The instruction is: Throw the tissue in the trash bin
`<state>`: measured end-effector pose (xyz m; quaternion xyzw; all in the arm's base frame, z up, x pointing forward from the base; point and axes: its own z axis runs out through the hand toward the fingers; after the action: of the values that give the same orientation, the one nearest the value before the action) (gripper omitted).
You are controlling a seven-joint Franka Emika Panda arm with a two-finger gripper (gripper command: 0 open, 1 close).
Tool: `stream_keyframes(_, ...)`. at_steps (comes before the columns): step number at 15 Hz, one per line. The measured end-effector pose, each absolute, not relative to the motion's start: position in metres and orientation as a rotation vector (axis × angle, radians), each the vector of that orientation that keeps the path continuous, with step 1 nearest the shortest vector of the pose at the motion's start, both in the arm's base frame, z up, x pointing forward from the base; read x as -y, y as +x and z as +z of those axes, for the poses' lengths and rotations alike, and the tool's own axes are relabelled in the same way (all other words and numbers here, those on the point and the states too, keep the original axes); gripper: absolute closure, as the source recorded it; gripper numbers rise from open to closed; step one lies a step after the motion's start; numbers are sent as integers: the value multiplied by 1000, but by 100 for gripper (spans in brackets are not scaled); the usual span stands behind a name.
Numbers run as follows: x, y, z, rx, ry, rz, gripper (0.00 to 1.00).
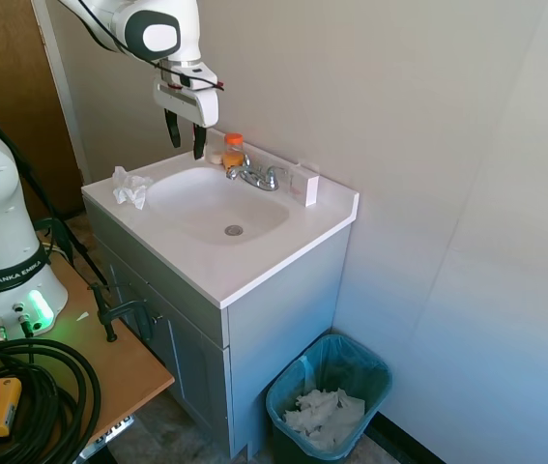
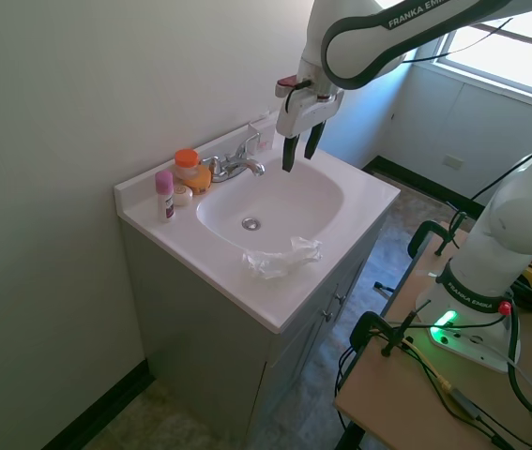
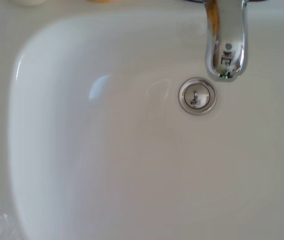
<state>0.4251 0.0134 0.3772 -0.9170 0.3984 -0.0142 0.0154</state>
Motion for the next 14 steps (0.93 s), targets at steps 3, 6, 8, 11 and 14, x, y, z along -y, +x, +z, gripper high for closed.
stream_keyframes(3,-18,427,375,-1218,-2866,-57,0)
stream_keyframes(6,-61,425,367,-1087,-2933,-90,0)
stream_keyframes(8,-87,411,353,-1018,-2978,-94,0)
stream_keyframes(11,-114,376,320,-951,-3048,-88,0)
stream_keyframes(14,-142,350,302,-906,-3081,-116,0)
